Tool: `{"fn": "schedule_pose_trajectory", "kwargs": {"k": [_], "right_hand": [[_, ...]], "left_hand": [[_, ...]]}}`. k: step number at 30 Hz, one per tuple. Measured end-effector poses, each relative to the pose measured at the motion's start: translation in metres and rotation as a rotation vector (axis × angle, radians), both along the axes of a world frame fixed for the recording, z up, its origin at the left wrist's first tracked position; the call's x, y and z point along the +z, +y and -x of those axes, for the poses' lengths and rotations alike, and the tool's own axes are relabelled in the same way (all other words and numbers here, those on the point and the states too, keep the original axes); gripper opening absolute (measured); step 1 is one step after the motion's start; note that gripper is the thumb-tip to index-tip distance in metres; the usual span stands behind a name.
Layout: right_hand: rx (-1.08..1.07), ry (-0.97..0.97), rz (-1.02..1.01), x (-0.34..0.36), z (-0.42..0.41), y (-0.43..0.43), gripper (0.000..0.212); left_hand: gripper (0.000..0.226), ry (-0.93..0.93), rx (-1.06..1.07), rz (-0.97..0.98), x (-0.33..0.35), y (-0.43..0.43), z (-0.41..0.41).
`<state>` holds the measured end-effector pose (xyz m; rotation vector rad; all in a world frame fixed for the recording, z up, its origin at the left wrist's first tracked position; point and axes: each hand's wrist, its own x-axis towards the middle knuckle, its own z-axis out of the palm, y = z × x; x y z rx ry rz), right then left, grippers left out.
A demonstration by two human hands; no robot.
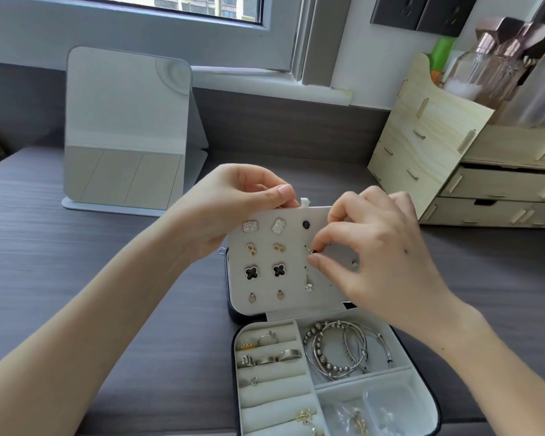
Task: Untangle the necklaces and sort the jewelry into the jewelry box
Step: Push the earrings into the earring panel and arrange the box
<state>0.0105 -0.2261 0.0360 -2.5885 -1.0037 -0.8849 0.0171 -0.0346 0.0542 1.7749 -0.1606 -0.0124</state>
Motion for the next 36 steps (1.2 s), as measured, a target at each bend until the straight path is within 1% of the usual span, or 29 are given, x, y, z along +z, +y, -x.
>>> {"fn": "schedule_pose_trajectory", "kwargs": {"k": [4, 8, 10, 12, 14, 15, 16, 18, 19, 21, 23, 25, 28, 32, 34, 36], "right_hand": [[-0.029, -0.003, 0.011, 0.002, 0.0, 0.004, 0.015], [-0.053, -0.017, 0.021, 0.006, 0.001, 0.009, 0.014], [-0.089, -0.026, -0.001, 0.009, 0.001, 0.01, 0.022], [-0.144, -0.028, -0.013, 0.013, 0.001, 0.008, 0.037], [-0.169, 0.004, -0.011, 0.017, 0.001, 0.005, 0.053], [-0.154, 0.042, -0.011, 0.019, 0.001, 0.003, 0.057], [-0.12, 0.089, -0.015, 0.021, 0.001, 0.0, 0.055], [-0.021, 0.186, -0.026, 0.021, 0.004, -0.006, 0.039], [0.024, 0.215, -0.036, 0.02, 0.005, -0.009, 0.033], [0.084, 0.231, -0.075, 0.017, 0.01, -0.014, 0.03], [0.124, 0.199, -0.11, 0.013, 0.016, -0.018, 0.027], [0.162, 0.129, -0.124, 0.007, 0.024, -0.022, 0.027], [0.186, -0.003, -0.125, -0.006, 0.035, -0.027, 0.029], [0.186, -0.155, -0.13, -0.019, 0.044, -0.03, 0.025], [0.183, -0.185, -0.144, -0.022, 0.044, -0.031, 0.025], [0.18, -0.199, -0.153, -0.024, 0.043, -0.031, 0.024]], "left_hand": [[0.013, 0.013, -0.001, 0.024, 0.0, 0.001, 0.0], [0.012, 0.018, -0.032, 0.063, 0.001, 0.002, 0.001], [0.012, 0.029, -0.057, 0.087, 0.002, 0.003, 0.001], [0.011, 0.043, -0.089, 0.104, 0.002, 0.004, 0.001], [0.012, 0.062, -0.149, 0.14, 0.004, 0.006, 0.001], [0.013, 0.07, -0.195, 0.163, 0.005, 0.008, 0.002], [0.013, 0.075, -0.25, 0.179, 0.006, 0.009, 0.003], [0.01, 0.062, -0.372, 0.188, 0.008, 0.01, 0.005], [0.009, 0.052, -0.421, 0.189, 0.008, 0.01, 0.006], [0.011, 0.04, -0.455, 0.176, 0.006, 0.009, 0.006], [0.01, 0.011, -0.43, 0.098, 0.0, 0.007, 0.003], [0.008, 0.002, -0.432, -0.021, -0.007, 0.002, 0.002], [0.006, 0.04, -0.538, -0.134, -0.019, -0.006, 0.002], [0.008, 0.096, -0.643, -0.158, -0.028, -0.015, 0.004], [0.007, 0.113, -0.686, -0.144, -0.031, -0.019, 0.005], [0.011, 0.124, -0.723, -0.093, -0.034, -0.021, 0.006]]}}
